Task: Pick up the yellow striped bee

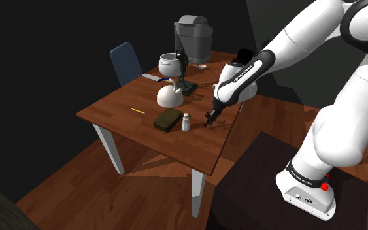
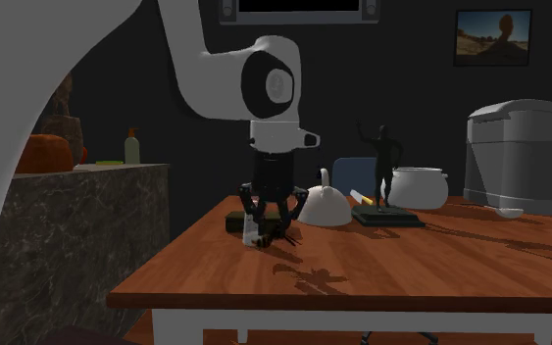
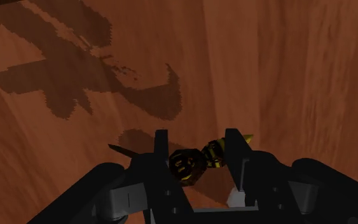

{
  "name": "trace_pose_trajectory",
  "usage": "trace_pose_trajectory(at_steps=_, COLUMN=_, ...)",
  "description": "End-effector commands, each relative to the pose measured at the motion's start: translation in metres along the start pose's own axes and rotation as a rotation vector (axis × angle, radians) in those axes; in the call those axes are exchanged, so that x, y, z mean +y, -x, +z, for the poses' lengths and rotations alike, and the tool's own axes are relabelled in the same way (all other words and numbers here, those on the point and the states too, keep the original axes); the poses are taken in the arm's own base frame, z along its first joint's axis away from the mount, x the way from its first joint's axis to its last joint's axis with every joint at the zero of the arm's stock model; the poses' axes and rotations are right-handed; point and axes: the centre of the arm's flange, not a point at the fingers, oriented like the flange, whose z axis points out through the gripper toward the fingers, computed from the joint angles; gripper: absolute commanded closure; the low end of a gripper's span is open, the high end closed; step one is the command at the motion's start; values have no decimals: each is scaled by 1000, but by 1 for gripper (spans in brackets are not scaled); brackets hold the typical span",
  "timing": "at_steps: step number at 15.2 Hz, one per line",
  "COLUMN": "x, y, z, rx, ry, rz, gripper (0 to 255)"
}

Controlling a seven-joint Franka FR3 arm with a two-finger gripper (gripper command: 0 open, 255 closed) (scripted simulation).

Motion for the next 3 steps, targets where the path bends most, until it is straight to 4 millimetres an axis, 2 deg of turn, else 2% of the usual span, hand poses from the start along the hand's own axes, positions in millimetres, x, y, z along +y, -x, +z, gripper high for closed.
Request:
trace_pose_trajectory(at_steps=1, x=-1, y=-2, z=-10, rx=-1, ry=1, rz=0, gripper=255)
trace_pose_trajectory(at_steps=3, x=-1, y=-2, z=-11, rx=-1, ry=1, rz=0, gripper=255)
